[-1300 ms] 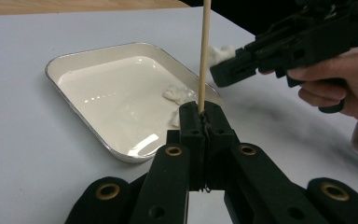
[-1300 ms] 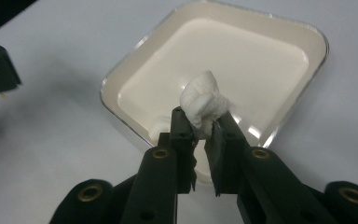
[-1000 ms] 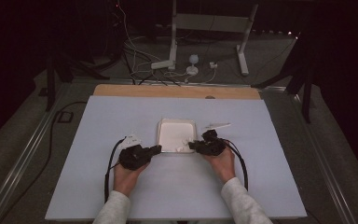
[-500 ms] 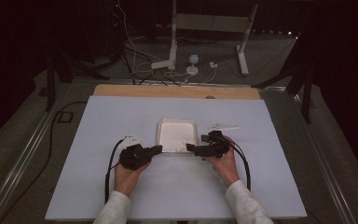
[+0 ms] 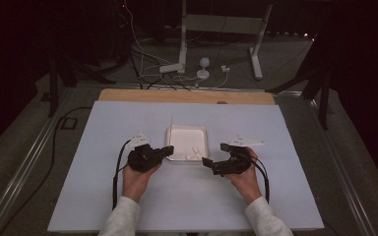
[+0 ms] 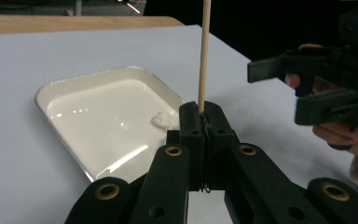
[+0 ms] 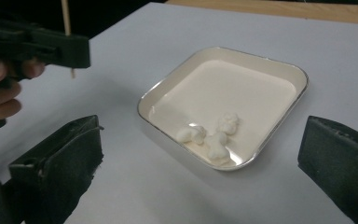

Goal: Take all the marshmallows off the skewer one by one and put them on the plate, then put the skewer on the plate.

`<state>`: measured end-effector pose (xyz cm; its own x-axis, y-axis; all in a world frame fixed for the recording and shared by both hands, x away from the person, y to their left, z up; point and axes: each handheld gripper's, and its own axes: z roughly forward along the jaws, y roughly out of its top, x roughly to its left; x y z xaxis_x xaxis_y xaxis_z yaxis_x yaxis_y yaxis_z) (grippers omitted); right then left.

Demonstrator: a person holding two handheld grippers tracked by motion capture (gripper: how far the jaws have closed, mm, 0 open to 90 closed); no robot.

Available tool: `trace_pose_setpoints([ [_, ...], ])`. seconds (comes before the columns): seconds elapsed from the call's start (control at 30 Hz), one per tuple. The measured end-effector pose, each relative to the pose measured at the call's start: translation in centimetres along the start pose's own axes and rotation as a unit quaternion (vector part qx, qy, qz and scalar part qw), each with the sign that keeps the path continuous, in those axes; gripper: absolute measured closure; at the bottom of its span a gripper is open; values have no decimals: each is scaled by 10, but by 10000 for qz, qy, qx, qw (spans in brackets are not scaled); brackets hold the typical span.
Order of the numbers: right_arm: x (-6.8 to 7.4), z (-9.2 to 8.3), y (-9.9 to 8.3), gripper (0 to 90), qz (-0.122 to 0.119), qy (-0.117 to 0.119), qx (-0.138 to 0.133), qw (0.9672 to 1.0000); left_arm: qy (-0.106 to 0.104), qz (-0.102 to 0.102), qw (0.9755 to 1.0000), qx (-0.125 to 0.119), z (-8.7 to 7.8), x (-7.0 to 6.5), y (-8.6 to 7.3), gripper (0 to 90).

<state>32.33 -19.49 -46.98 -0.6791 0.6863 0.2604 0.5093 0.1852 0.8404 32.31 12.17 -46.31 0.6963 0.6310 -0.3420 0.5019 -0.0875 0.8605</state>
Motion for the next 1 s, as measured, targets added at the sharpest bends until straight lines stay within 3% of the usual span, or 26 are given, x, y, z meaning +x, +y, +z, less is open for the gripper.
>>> trace_pose_setpoints([
  [0.3,-4,-24,-1,0,-126,10,-174,9998,-26,-160,9998,-100,5,3,12,898],
  [0.57,-10,-49,-12,0,-180,-183,-318,9992,49,-270,9996,-67,13,7,17,897],
  [0.7,-14,-64,-18,0,-239,-288,-434,9984,86,-310,9995,3,21,9,19,897],
  [0.83,-18,-77,-21,0,-142,-285,-571,9979,138,-342,9993,78,30,11,22,896],
  [1.0,-20,-91,-22,0,-247,-446,-677,9964,186,-495,9985,119,43,14,22,894],
])
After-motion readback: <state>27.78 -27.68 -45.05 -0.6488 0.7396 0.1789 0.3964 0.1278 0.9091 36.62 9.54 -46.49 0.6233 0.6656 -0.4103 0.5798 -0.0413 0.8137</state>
